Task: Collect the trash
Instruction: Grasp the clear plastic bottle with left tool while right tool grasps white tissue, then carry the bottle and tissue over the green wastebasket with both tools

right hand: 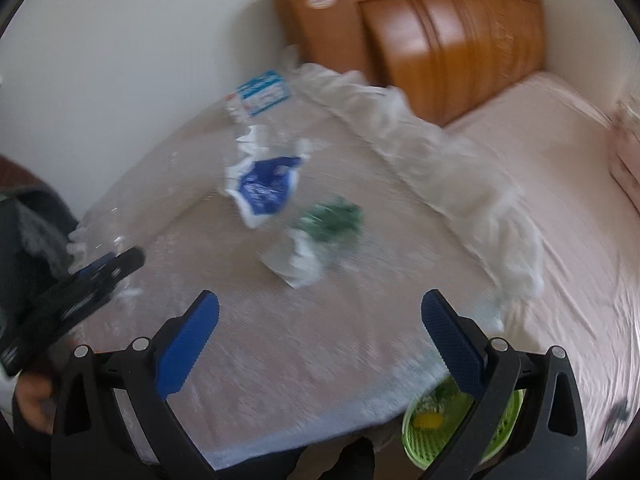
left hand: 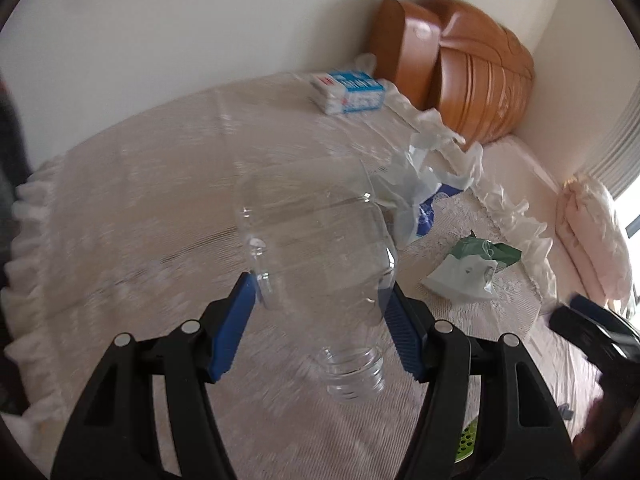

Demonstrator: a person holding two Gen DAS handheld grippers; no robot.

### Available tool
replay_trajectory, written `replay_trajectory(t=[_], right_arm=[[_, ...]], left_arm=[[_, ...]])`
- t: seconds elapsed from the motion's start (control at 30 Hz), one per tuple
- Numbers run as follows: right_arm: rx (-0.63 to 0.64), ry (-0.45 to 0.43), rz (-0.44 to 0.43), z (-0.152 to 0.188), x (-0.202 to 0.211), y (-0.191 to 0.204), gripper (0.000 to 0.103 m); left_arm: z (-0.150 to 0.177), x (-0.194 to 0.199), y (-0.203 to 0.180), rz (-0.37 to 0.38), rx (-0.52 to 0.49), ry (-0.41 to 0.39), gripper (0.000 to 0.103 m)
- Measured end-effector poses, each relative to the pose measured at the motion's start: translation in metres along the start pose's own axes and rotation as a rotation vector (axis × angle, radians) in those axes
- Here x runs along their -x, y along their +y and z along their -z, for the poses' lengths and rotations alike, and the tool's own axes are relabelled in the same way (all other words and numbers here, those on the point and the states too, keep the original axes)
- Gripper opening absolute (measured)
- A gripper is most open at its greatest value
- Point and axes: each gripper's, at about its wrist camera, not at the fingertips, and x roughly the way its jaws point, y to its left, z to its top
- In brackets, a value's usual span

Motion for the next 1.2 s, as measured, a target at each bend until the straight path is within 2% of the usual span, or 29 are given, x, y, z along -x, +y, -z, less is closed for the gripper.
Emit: replay_trajectory(t=[0.17,0.3,0.63,0.7,0.73,0.8,0.83,0.93,1.03,1.2], right_arm=[[0.072,0.004,-0.004,-0.033,-0.04,0.027,0.1],[0.055,0.029,0.016,-0.059,-0.084,0.042,0.1],[0.021,0.087,0.086,-0.076,-0.157,0.073,0.1],[0.038,0.076,0.106,-0.076,-0.162,0.075,0.091],[0.042,0.08,0.106,-0.077,-0.164,0.076,0.077],[0.05,0.068,0.111,-0.078,-0.163,0.075,0.064],[0.055,0.069,0.108,-0.078,-0.163,0.075,0.052],[0.062,0.07,0.092,-0.076,-0.159,0.073,0.033],[0.072,0.054,0.077,-0.075,-0.151,0.076,0.026],[0.08,-0.017,-0.003,-0.072,-0.116,0.083,0.025]], left_arm=[[0.007,0.029,0.021,-0.017,0.05,-0.034,0.062],[0.005,0.036,0.031,-0.023,0.071,-0.042,0.062],[-0.013,0.032,0.05,-0.02,0.084,-0.044,0.062],[-0.017,0.03,0.053,-0.021,0.08,-0.044,0.062],[-0.019,0.03,0.053,-0.022,0.078,-0.044,0.062],[-0.021,0.028,0.055,-0.022,0.069,-0.045,0.062],[-0.022,0.027,0.055,-0.022,0.065,-0.045,0.062],[-0.023,0.025,0.054,-0.017,0.056,-0.04,0.062],[-0.023,0.026,0.051,-0.009,0.045,-0.04,0.062],[-0.02,0.032,0.044,0.0,0.02,-0.05,0.062]])
